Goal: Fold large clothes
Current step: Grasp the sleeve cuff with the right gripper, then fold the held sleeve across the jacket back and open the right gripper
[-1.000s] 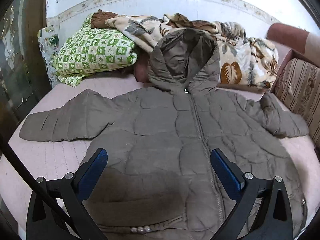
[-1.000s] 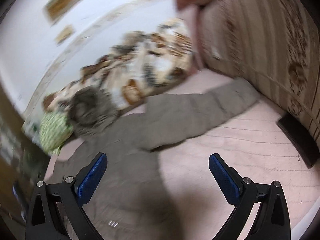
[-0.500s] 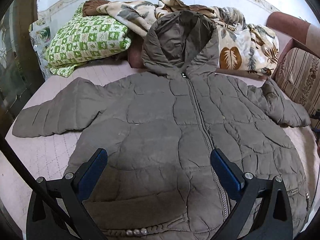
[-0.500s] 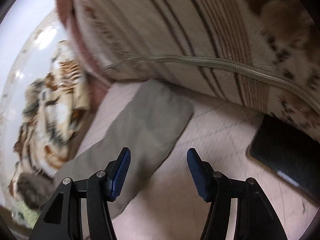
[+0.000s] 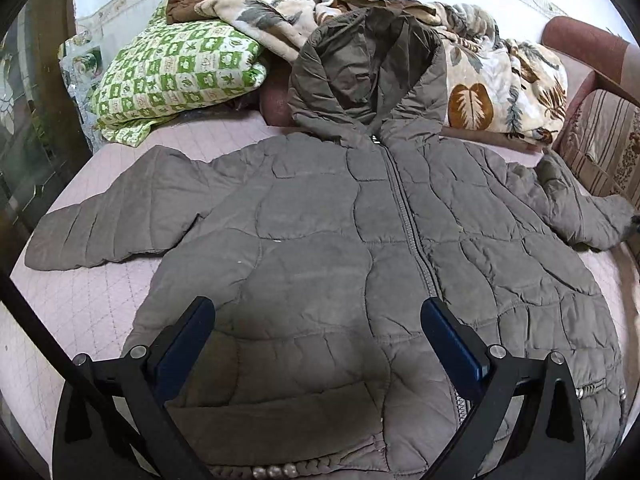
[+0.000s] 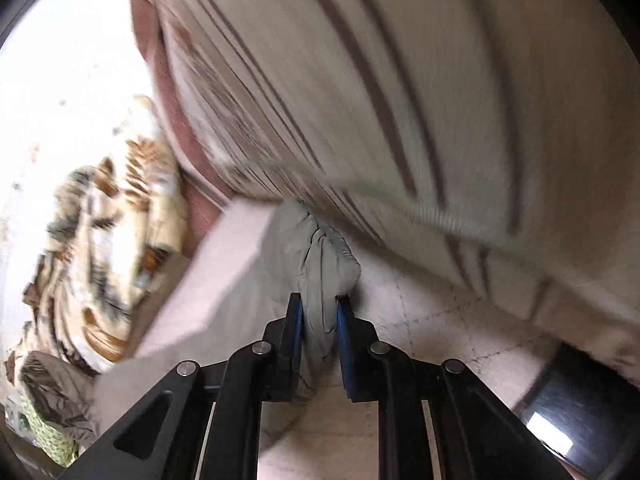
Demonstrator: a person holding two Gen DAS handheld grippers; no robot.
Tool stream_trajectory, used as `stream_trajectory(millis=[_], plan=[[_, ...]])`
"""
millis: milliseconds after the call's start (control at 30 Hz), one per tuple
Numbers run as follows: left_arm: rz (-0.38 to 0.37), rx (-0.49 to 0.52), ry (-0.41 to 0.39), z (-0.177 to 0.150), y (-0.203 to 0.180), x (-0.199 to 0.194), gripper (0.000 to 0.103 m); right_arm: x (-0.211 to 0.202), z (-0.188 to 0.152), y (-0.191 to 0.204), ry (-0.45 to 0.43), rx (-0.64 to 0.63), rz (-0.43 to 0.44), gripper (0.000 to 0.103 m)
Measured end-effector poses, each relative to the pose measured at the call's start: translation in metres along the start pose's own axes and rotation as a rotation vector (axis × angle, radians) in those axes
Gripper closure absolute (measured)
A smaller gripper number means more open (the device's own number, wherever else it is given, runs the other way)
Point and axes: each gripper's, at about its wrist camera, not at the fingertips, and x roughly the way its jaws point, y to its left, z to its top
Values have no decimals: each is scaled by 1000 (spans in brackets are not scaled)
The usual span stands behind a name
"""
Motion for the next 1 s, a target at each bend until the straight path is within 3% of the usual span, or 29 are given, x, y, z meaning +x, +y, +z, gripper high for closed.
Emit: stream_trajectory(millis=[167, 300, 400, 533, 733, 867, 1000], plan=[[3, -15, -18, 2, 8, -9, 0, -75, 23, 56, -114, -99, 102, 87], [11, -36, -40, 4, 19, -17, 0, -146, 27, 140, -165, -269, 247, 88], [28, -52, -46, 5, 29, -20, 0, -190, 8, 203, -162, -391, 364, 90], [39, -89, -49, 4, 48, -23, 0, -228, -44, 280, -104, -538, 502, 90], [55, -140, -48, 1, 78, -26, 0, -212, -156, 359, 88, -693, 595, 90], [55, -178, -32, 1, 90, -24, 0, -170, -222, 377, 229, -731, 589, 90], [46, -187, -37, 2, 93, -26, 0, -137, -252, 372, 283, -728, 518, 87]])
